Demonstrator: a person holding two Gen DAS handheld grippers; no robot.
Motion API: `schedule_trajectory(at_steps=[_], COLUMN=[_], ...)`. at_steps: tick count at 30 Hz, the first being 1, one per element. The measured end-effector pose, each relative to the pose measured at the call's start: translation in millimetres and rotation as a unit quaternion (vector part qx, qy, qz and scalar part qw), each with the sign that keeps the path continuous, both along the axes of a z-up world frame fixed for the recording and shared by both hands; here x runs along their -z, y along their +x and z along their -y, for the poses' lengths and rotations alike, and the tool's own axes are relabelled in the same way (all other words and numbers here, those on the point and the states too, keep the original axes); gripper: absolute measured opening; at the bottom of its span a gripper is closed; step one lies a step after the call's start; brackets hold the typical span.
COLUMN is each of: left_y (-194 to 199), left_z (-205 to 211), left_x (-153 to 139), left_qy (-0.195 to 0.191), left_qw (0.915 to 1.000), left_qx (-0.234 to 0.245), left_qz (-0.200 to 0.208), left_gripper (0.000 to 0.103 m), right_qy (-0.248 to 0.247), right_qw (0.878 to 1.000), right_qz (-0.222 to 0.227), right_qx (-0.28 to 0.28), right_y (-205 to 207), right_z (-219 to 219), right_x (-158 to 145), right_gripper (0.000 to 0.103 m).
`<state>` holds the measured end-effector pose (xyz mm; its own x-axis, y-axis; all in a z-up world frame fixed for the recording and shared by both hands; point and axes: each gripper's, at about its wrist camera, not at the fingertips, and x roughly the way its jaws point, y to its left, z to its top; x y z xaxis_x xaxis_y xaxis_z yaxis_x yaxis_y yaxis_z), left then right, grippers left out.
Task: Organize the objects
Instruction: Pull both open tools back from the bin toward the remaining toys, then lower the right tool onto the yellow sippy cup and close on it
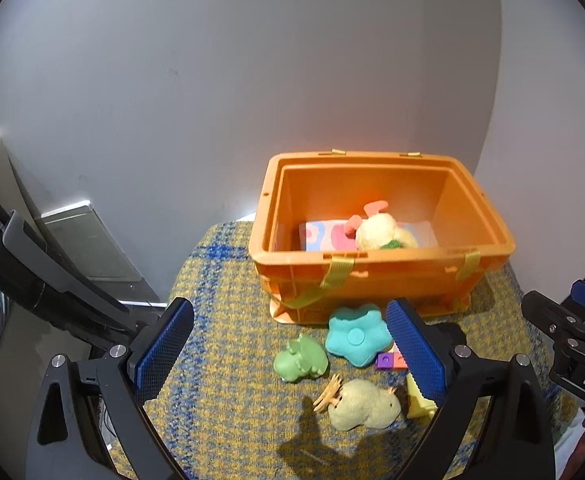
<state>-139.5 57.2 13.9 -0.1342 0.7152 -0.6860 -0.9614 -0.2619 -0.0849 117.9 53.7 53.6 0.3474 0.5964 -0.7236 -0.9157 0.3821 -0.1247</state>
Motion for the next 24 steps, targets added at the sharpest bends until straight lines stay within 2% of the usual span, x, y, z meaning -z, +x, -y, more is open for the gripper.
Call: schedule_trajectory(at_steps=[15, 24], left_y=[-2.1, -2.6], left_z=[25.8, 38.5], left_x=[43.2, 73.1], left_qy=[-0.015, -0.022], left_qw=[0.9999, 0.9998], left_qx=[-0.002, -0.001], left_qz=[0.006, -0.001], left_gripper=[0.098, 0.098], right_qy=[-0.029, -0.047], right_qw=[1.0, 0.999], right_qz=[-0.003, -0.014], right_qx=[-0.006, -0.014], right_y=[-8.1, -15.7], right_z=[18.2, 24.9], right_x=[42.4, 79.8], right_gripper=[0.085, 0.085])
